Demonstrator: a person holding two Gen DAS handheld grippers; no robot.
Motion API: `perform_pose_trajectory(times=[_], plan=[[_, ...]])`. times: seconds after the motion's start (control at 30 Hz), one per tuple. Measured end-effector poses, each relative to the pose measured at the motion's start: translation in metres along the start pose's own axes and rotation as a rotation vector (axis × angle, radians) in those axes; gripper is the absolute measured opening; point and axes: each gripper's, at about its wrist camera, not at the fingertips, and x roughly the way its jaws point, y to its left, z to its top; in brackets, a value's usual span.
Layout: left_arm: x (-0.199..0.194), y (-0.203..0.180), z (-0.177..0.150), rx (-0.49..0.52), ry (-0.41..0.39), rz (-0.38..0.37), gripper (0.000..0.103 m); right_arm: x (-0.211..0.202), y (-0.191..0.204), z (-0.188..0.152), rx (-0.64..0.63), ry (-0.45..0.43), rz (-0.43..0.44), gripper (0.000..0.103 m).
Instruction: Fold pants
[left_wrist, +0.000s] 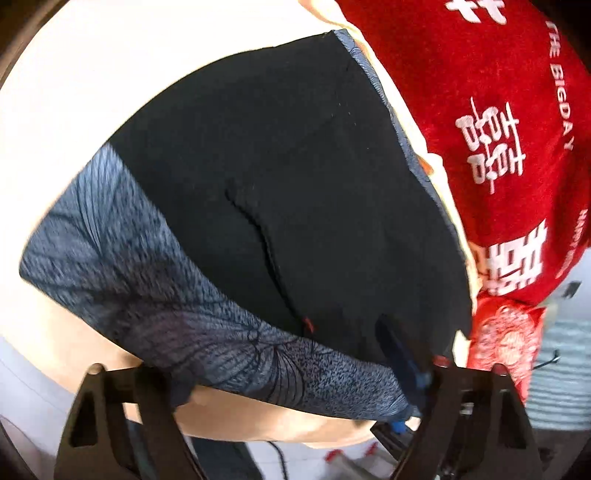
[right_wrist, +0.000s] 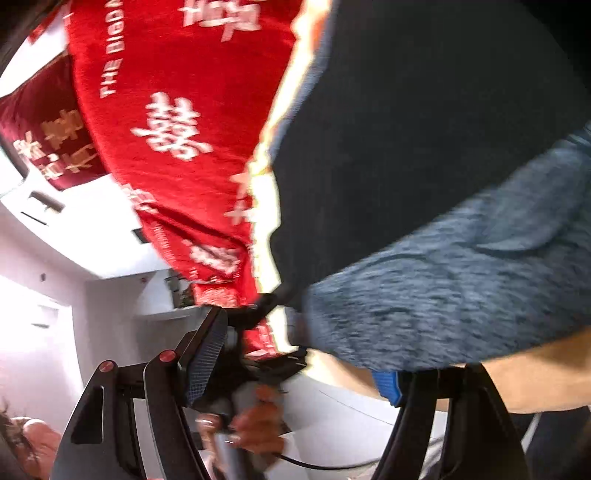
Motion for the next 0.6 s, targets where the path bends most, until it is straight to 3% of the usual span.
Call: perform_pose_trajectory(times=[0.07,0.13,0.17,0.2,0.23,0.27,0.3,0.37,0.47,0.6], plan=[[0.003,-0.002,0.001,0.044,-0.004,0.045,0.067,-0.012,-0.025,-0.002,0.066,-0.051,-0.005,0.072],[0.002,-0.003,0.001,0.084,-0.003,0.084,0.056,-0.027,-0.052,-0.006,0.195,-0.126,0.058,0.066],[0.000,-0.001,0.000,0.094,-0.001,0.097,0.047,-0.034,-0.064,-0.008,0.255,-0.161,0.102,0.057],[-0.001,0.001,0.002,0.098,0.006,0.099,0.042,-0.043,-0.076,-0.013,0.320,-0.202,0.146,0.042],[-0.004,0.005,0.002,0.099,0.010,0.105,0.037,-0.048,-0.082,-0.016,0.361,-0.224,0.168,0.033],[-0.004,0.006,0.004,0.104,0.021,0.123,0.030,-0.052,-0.083,-0.018,0.391,-0.239,0.179,0.015],[-0.006,0.006,0.005,0.107,0.031,0.124,0.030,-0.056,-0.079,-0.020,0.401,-0.245,0.170,0.008],[-0.015,0.005,0.003,0.123,0.032,0.128,0.030,-0.065,-0.053,-0.017,0.340,-0.237,0.129,0.008],[-0.034,-0.024,0.004,0.224,0.007,0.156,0.030,-0.078,-0.007,-0.005,0.205,-0.213,0.063,0.008],[-0.055,-0.068,0.017,0.309,-0.032,0.151,0.030,-0.090,0.054,0.036,0.001,-0.131,-0.099,0.008]])
